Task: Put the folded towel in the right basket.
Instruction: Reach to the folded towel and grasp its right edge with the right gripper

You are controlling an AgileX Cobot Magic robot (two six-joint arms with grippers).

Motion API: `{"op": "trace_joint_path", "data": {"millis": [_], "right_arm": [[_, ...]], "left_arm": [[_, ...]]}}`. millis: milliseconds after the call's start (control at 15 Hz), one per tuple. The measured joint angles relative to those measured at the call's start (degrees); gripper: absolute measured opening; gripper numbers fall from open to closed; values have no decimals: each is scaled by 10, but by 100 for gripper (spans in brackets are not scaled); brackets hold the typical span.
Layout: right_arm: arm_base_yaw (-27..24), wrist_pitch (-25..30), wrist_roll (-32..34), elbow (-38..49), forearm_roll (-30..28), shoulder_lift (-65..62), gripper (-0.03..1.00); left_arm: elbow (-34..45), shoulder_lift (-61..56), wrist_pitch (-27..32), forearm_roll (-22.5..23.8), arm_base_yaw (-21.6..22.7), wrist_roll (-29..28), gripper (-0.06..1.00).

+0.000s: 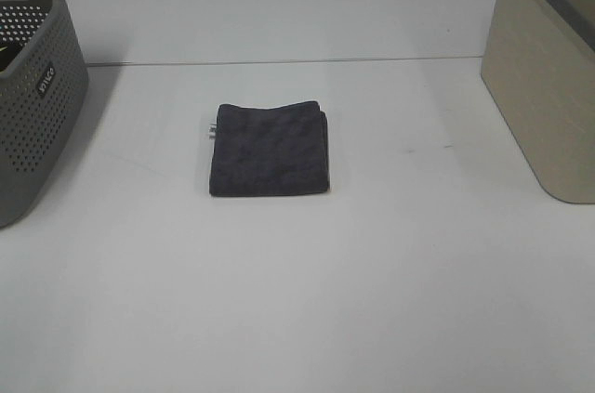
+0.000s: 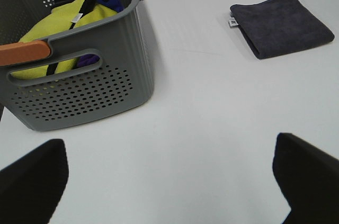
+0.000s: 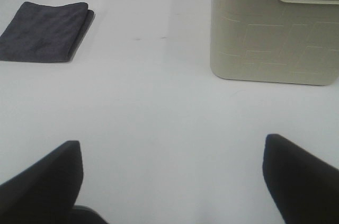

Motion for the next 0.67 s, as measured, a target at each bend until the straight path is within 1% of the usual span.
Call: {"op": "trace_joint_path", "data": {"millis": [667], "right_arm": [[0,0,0,0,0,0,86]], "left_arm": [[0,0,0,0,0,0,99]]}}
